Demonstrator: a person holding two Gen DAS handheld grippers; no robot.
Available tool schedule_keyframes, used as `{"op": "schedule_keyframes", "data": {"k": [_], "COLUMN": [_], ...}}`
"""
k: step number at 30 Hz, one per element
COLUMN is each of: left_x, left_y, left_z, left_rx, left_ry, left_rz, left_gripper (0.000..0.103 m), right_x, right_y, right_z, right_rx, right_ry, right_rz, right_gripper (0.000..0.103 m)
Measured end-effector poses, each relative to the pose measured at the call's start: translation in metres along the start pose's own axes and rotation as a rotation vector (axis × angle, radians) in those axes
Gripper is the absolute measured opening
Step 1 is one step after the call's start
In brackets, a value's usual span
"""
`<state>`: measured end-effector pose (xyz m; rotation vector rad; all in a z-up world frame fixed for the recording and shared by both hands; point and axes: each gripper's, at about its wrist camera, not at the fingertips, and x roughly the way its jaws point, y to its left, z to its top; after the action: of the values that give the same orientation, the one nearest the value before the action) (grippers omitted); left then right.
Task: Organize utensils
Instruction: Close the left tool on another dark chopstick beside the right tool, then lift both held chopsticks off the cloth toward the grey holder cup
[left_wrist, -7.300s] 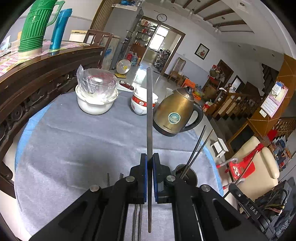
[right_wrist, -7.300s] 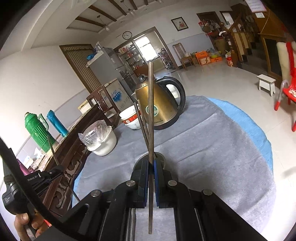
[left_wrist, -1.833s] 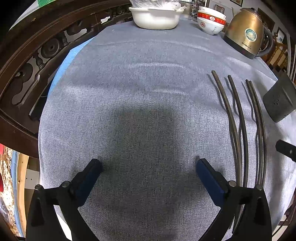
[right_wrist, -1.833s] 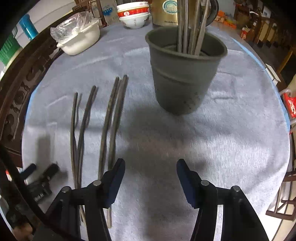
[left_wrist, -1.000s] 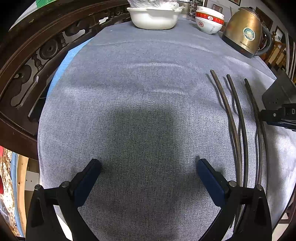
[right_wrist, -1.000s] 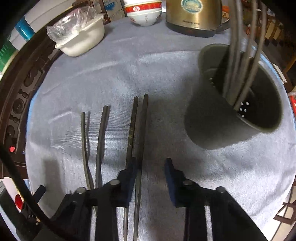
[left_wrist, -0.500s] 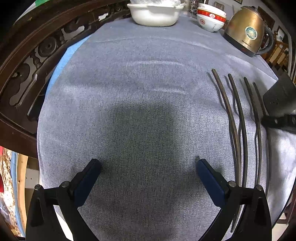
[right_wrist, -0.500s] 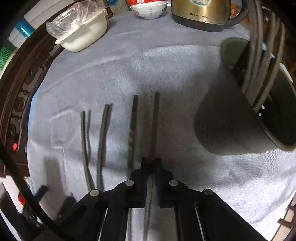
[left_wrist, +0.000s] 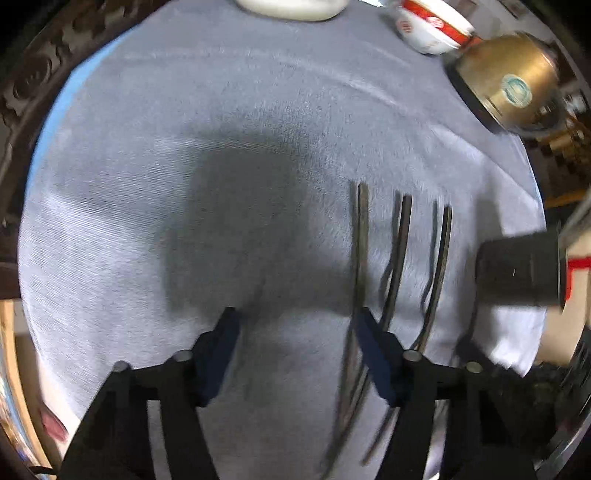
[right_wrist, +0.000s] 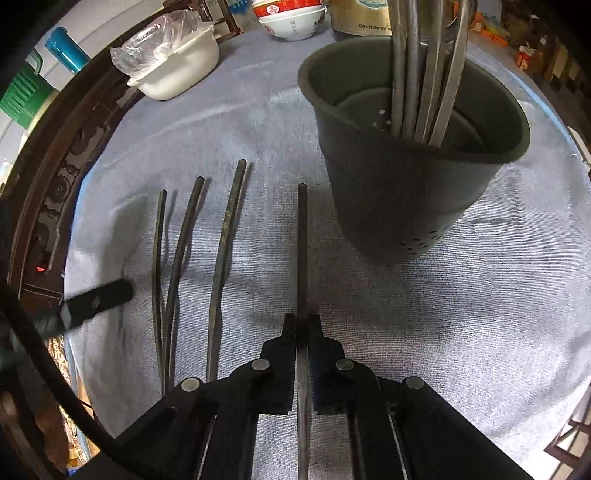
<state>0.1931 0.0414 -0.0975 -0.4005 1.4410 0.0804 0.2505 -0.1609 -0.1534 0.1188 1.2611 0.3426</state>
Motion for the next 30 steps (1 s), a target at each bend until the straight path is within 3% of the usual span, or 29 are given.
{"op": "schedule_keyframes", "data": {"k": [8, 10, 11, 12, 13, 22, 26, 30], "left_x": [0.008, 0.013, 0.017, 0.021, 0.026, 0.013, 0.006, 0.019], "left_y": [-0.029, -0.037, -0.041, -0.045, -0.047, -0.051, -0.052, -0.042], "left_z": [0.025, 0.027, 0.028, 0.030, 0.031, 0.040, 0.025, 0.008], "left_rx": [-0.003, 0.014, 0.026, 0.046, 0.053, 0.170, 0.289, 0.379], "left_ry": [0.032, 0.060, 0.071, 0.079, 0.101, 0.100, 0.125, 0.205], "left_rz": [0.034, 0.035, 0.046, 0.060, 0.060, 0.053, 0.100, 0.173], "left_gripper": [0.051, 0.038, 0.029, 0.013, 0.007, 0.005, 0.005, 0.005], "right_x": [-0.008, -0.011, -0.011, -0.010, -0.011, -0.013, -0.016, -0.020], "right_y": [-0.020, -0.026, -0.028, -0.030, -0.030, -0.033, -0.038, -0.039], "right_z": [-0.014, -0.015, -0.015, -0.016, -0.018, -0.021, -0.021, -0.024], "right_rx": [-0.002, -0.007, -0.009, -0.010, -0.013, -0.025, -0.011, -0.026], "right_ry": [-0.005, -0.004, -0.002, 0.003, 0.010, 0.019, 0.030, 0.072], "right_rz": [0.052, 0.055, 0.059, 0.062, 0.062, 0.069, 0.069, 0.032], "right_gripper": [0.006, 0.006, 0.006, 0.006, 0.006, 0.006, 0.006, 0.006]}}
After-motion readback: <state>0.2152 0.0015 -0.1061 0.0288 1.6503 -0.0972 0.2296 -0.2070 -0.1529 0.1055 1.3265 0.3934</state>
